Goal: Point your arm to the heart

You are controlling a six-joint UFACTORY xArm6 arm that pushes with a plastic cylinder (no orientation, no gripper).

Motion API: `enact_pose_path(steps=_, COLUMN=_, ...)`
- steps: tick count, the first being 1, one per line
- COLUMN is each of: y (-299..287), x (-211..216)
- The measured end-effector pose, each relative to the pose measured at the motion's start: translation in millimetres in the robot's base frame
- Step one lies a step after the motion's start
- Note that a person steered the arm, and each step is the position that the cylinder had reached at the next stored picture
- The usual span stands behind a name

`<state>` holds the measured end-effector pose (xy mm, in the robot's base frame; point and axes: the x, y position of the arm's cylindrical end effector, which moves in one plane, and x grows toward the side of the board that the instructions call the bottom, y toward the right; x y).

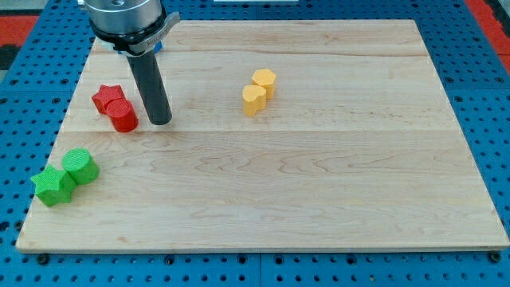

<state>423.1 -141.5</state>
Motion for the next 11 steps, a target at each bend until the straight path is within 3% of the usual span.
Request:
enact_pose_path(steps=7, y=10, x=0)
enact_pose_path(steps=8, y=12, x=-19)
enact_pose_path(steps=11, y=54, x=-21)
